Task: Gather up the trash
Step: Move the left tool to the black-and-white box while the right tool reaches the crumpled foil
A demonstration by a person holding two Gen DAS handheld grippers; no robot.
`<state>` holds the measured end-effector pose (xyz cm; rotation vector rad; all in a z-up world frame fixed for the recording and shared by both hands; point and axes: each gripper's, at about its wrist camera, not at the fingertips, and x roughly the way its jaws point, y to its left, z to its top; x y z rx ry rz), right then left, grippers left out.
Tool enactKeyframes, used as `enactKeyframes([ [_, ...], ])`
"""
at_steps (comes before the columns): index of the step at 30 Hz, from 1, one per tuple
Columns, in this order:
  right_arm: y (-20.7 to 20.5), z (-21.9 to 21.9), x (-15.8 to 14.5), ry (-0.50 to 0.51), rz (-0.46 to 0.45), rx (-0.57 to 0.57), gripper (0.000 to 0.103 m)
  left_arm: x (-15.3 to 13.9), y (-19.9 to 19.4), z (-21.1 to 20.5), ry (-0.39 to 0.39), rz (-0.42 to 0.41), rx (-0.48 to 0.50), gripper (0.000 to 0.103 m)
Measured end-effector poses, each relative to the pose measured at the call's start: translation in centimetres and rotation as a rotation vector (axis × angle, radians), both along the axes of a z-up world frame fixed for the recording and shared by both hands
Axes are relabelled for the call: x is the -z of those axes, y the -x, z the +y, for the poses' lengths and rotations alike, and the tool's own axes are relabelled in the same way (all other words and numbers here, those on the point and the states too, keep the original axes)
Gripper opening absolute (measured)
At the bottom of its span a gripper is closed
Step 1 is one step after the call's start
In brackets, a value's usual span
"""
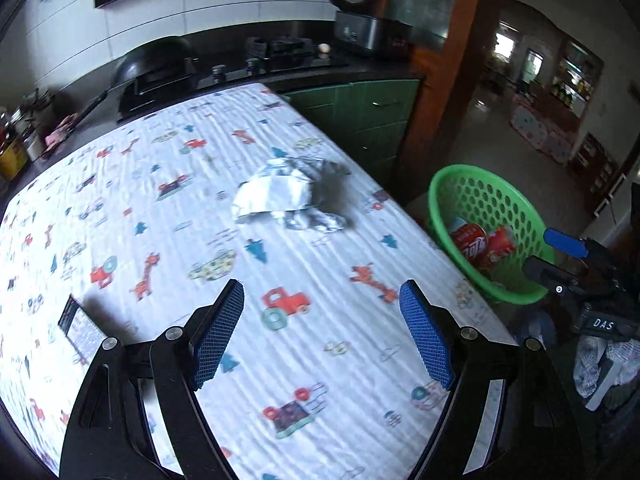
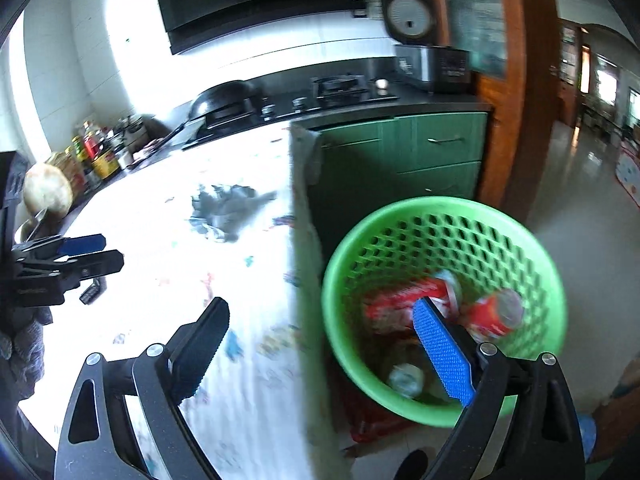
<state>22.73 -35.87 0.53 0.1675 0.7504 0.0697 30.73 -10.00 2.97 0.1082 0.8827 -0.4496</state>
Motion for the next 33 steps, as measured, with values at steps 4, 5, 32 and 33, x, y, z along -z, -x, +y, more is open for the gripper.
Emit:
enactKeyframes([
  [4, -2.7, 2.8, -0.4, 0.011, 0.007, -0.052, 0.090, -0.3, -0.2, 4.7, 0.004, -0.010, -0.106, 0.079],
  [5, -3.4, 3.7, -0.4, 0.015, 0.010, -0.065, 0.090, -0.3, -0.2, 5.9, 0.004, -0.011, -0.133, 0.079],
  [32, -22.6, 13.2, 4.1, -0.153, 0.245, 0.006, 0.091, 2.0, -2.3, 21.5, 0.145, 0.113, -0.527, 0.085],
  [33, -22.7, 13.4, 4.3, -0.148, 0.252, 0.006, 0.091, 2.3, -2.6, 21.6, 0.152, 0.125, -0.541, 0.085],
])
